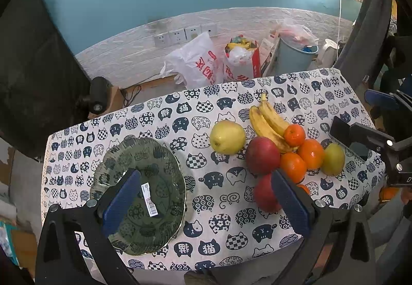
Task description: Organize fruits
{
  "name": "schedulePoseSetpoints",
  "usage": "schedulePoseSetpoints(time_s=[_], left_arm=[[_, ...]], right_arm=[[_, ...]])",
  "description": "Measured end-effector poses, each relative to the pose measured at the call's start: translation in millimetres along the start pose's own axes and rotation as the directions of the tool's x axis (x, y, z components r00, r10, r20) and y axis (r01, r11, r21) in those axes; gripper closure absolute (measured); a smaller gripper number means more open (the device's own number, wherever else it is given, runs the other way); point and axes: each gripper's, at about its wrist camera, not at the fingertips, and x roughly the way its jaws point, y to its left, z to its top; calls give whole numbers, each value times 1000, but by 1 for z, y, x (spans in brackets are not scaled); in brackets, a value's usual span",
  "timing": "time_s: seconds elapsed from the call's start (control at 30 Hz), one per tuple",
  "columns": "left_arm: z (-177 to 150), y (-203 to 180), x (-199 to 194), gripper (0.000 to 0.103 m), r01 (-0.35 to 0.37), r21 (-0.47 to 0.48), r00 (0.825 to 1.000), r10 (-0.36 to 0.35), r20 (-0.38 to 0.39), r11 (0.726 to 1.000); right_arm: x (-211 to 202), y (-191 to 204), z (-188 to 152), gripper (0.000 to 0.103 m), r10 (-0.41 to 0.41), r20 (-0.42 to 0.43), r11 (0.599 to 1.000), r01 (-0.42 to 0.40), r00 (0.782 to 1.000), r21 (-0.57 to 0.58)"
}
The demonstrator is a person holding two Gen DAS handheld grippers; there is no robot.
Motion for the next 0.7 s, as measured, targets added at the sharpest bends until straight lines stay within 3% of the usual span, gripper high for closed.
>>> schedulePoseSetpoints(time_s=[0.7], left_arm=[[-1, -1, 0, 1, 1, -1, 1000, -1, -2, 1000]], right_arm=[[1, 2, -1, 12, 18, -12, 1000, -18, 1000, 5]])
